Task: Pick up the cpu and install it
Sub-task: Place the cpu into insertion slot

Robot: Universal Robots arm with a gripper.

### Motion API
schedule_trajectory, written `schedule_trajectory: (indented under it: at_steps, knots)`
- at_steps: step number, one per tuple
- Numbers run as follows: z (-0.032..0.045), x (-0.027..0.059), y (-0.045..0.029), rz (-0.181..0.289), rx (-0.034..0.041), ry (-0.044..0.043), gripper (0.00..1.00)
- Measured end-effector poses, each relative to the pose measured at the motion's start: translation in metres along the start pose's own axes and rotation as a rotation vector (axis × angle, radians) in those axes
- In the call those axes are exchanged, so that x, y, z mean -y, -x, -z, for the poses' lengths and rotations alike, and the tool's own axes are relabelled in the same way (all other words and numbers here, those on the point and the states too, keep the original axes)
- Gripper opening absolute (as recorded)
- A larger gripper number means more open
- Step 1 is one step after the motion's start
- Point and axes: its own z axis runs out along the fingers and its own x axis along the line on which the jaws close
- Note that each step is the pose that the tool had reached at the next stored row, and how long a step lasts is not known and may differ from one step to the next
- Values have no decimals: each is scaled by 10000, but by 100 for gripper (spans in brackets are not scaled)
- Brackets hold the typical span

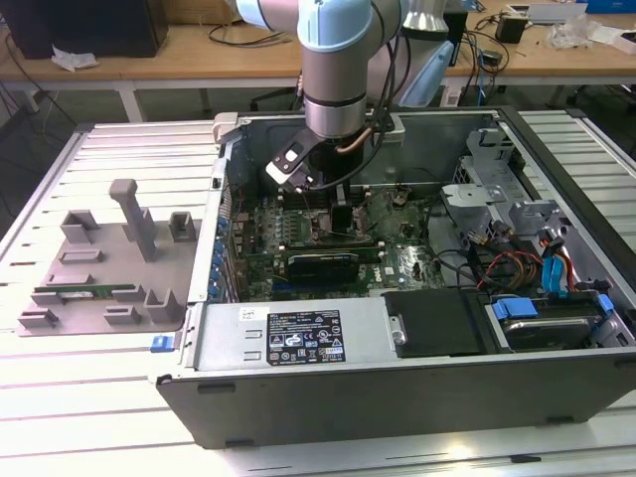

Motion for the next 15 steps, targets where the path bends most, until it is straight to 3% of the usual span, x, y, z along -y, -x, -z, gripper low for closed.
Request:
schedule_trajectory:
  at_steps: [8,15]
  knots:
    - [62,-3,0,-2,4,-1,62]
    - [21,1,0,-1,3,0,62]
